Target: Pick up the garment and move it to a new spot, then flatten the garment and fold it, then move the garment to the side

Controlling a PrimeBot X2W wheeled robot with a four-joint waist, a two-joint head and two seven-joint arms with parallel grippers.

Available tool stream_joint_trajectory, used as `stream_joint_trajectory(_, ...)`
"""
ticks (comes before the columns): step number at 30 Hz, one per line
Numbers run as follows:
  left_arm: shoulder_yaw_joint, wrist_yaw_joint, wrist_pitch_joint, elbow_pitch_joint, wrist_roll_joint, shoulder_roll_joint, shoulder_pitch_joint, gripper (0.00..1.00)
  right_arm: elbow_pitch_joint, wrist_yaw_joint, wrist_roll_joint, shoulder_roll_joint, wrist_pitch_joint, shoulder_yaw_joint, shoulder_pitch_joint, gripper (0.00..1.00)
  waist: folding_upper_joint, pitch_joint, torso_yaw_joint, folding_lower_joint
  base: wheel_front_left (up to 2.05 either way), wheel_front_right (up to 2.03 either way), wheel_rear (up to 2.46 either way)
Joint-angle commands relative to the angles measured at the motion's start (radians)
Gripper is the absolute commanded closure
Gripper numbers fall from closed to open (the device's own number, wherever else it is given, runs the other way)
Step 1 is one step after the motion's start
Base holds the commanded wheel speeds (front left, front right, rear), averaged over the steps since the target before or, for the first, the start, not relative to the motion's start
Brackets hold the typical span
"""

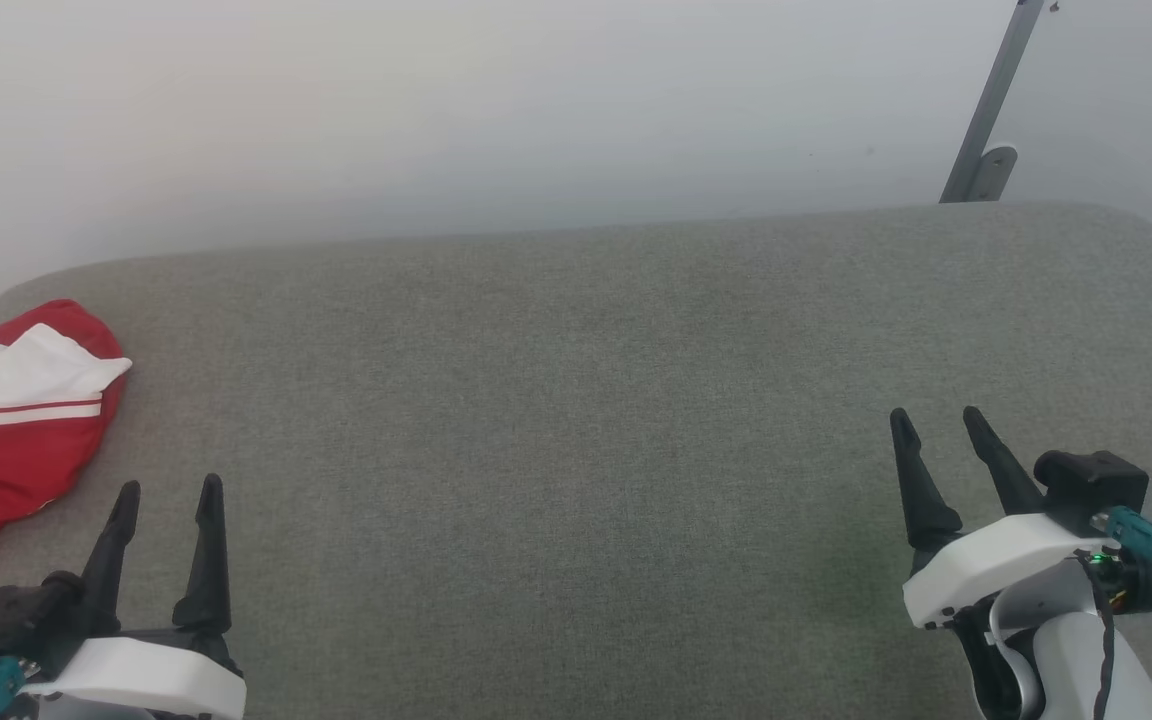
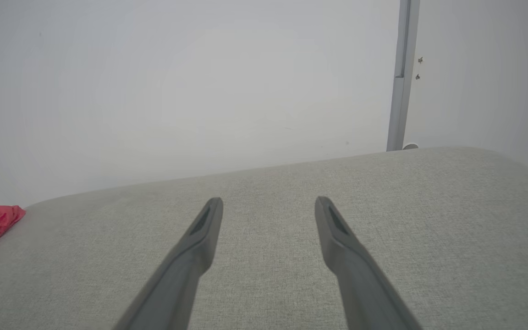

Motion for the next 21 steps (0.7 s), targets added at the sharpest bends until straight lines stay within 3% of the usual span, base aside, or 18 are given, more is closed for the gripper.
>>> stream_joint_trajectory(1, 0.004, -0.002, -0.011, -0.006, 0.024, 0.006, 0.004, 0.0, -0.002, 0.0, -0.022, -0.004, -0.009, 0.004, -0.012, 0.0, -0.0001, 0.0, -0.001, 0.0, 0.0, 0.0, 0.0)
stream_joint_trajectory(21, -0.004, -0.003, -0.034, 0.005, 0.074, 0.019, 0.004, 0.0, 0.009, 0.0, -0.117, -0.006, -0.029, 0.009, -0.022, 0.0, -0.0001, -0.003, -0.007, 0.0, 0.0, 0.0, 0.0)
